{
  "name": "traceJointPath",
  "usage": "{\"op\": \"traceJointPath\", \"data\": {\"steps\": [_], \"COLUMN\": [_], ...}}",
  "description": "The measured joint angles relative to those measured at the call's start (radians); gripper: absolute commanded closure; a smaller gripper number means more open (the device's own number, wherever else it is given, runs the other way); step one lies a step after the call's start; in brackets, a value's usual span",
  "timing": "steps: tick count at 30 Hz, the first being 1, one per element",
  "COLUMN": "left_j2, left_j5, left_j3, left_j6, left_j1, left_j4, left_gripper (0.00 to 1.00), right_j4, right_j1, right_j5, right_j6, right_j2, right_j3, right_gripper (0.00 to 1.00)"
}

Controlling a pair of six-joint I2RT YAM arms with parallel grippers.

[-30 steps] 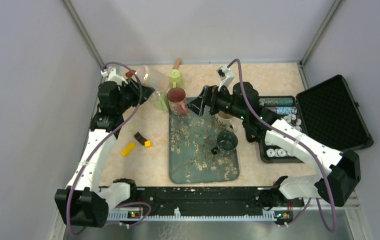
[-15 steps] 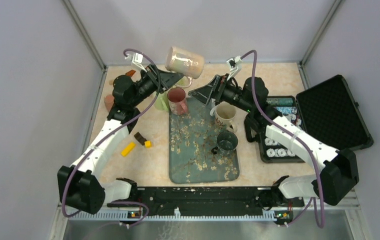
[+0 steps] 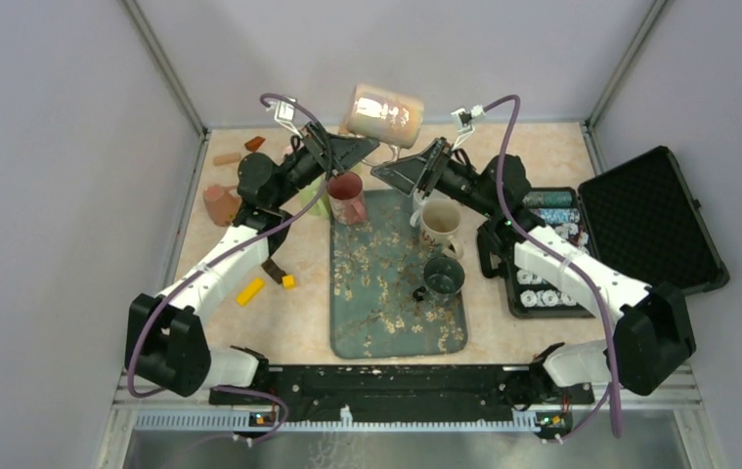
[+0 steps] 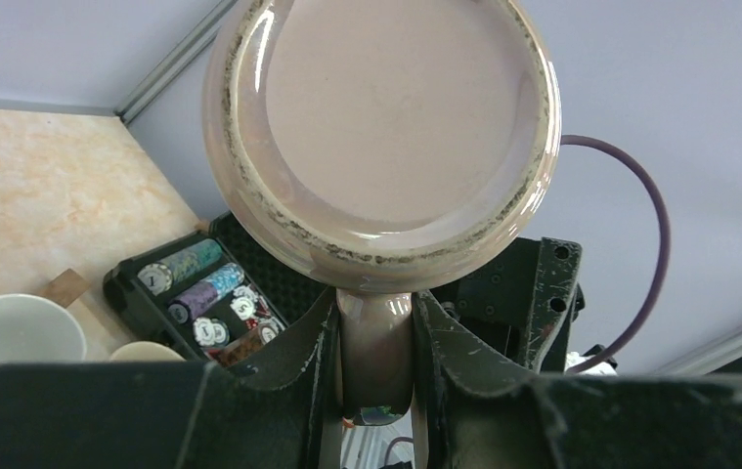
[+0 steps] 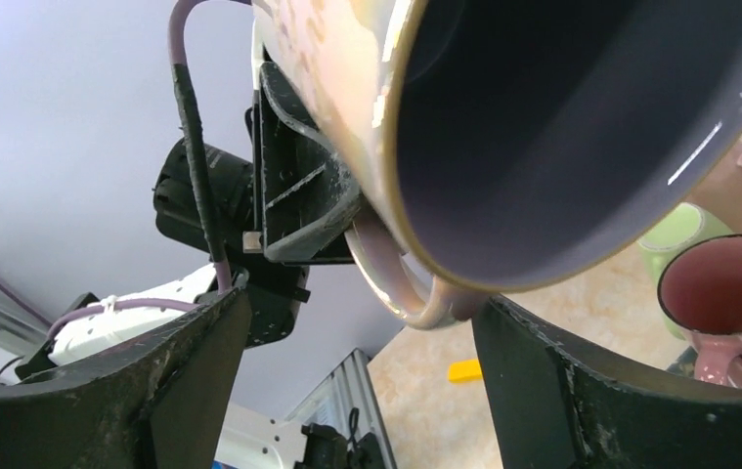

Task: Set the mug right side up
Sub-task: Turn over the cup at the center of the board.

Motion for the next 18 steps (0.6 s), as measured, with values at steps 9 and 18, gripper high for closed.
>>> {"op": "traceJointPath", "data": {"steps": [9, 18], "left_j2": [0.024, 0.033], "left_j5": [0.0, -0.016], "left_j3": [-0.006, -0.029], "left_j6": [-0.039, -0.049], "left_j1": [-0.04, -0.053], "left_j4": [0.08, 0.137], "left_gripper": [1.0, 1.0], "right_j4": [0.093, 0.098], "right_j1": [0.0, 0.0], "right_j5": [-0.006, 0.005], "right_j6": [0.061, 0.07], "right_j2": [0.055, 0.055], "right_j3": [0.0, 0.0], "right_gripper": [0.38, 0.62]}}
